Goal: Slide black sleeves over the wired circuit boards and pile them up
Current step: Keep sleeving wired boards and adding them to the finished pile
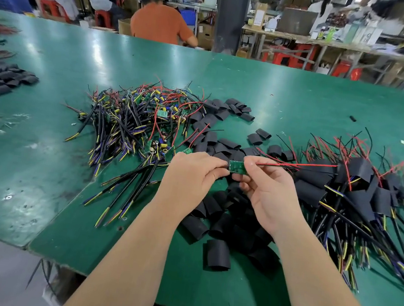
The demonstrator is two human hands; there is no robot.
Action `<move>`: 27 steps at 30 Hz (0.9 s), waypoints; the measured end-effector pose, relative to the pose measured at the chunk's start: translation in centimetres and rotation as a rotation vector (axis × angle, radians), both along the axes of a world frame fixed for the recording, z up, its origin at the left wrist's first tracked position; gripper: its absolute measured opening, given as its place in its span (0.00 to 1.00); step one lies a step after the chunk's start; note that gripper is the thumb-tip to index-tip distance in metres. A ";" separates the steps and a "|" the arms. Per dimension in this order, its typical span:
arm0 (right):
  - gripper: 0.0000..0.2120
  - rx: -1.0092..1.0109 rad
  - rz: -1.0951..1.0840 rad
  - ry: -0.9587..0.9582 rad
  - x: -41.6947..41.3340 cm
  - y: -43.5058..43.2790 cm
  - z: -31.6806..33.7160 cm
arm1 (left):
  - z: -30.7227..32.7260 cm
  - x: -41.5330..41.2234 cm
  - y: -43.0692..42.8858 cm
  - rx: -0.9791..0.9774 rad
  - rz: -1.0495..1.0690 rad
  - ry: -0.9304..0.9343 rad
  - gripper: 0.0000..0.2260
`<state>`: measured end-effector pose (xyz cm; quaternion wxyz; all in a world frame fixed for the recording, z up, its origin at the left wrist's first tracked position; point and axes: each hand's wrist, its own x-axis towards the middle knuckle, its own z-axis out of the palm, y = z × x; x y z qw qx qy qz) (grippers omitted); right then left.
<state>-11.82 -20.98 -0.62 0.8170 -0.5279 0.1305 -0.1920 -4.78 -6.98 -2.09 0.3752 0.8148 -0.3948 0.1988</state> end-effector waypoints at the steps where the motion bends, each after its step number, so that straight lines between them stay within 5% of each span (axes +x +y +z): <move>1: 0.04 0.003 -0.013 0.001 0.1 0.0 0.0 | 0.0 0.0 -0.1 0.017 0.003 -0.007 0.11; 11: 0.09 -0.007 -0.019 0.006 0.2 -0.4 -0.1 | 0.0 0.0 -0.2 -0.068 -0.018 -0.011 0.11; 20: 0.23 -0.592 -0.105 -0.033 -0.3 -0.4 -0.6 | -0.3 -0.1 -0.2 -0.167 0.037 0.280 0.05; 27: 0.24 -0.465 -0.104 -0.064 -0.1 -0.4 -0.5 | 0.2 -0.4 0.1 -0.125 -0.057 0.196 0.10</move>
